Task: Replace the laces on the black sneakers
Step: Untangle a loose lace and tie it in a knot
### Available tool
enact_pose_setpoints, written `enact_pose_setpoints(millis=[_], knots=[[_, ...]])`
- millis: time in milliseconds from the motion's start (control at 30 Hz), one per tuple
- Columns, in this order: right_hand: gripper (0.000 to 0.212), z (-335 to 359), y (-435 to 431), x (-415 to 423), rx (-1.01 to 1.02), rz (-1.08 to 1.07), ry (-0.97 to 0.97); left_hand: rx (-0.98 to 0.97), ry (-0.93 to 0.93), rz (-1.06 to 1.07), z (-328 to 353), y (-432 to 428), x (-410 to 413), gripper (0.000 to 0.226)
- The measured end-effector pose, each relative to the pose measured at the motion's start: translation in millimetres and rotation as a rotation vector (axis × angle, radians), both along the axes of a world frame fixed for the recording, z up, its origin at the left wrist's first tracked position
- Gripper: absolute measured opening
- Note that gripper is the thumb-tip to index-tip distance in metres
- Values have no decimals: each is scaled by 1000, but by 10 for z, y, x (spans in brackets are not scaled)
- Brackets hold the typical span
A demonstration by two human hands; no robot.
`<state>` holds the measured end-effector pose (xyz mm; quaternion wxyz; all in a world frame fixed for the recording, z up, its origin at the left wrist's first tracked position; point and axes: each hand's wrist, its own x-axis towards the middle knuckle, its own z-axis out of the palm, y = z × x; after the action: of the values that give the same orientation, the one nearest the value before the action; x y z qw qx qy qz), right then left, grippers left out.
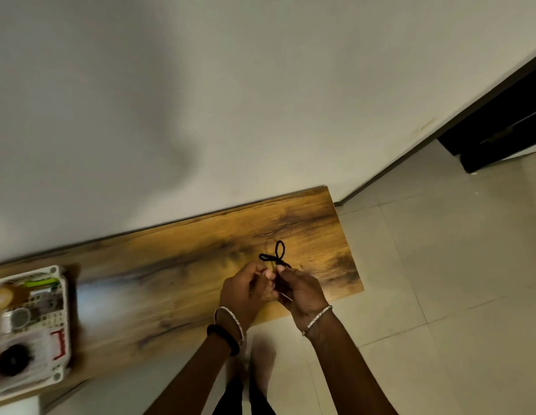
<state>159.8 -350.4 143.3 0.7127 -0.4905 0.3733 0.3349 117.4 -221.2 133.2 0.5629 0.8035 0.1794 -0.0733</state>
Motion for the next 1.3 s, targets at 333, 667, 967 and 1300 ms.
enact_pose_setpoints(millis=[333, 667, 967, 1300], knots=[[36, 1861, 59, -164, 348, 201, -191, 108, -304, -206, 1590, 427, -47, 47], [27, 3158, 228, -212, 462, 161, -569, -20, -373, -34, 2698, 439, -281, 30], [12, 3573, 588, -222, -96, 145, -1374, -161, -412, -110, 3374, 522, -535, 38], [26, 3765, 986, -194, -568, 592, -2093, -444, -495, 141, 4261, 1259, -654, 39]])
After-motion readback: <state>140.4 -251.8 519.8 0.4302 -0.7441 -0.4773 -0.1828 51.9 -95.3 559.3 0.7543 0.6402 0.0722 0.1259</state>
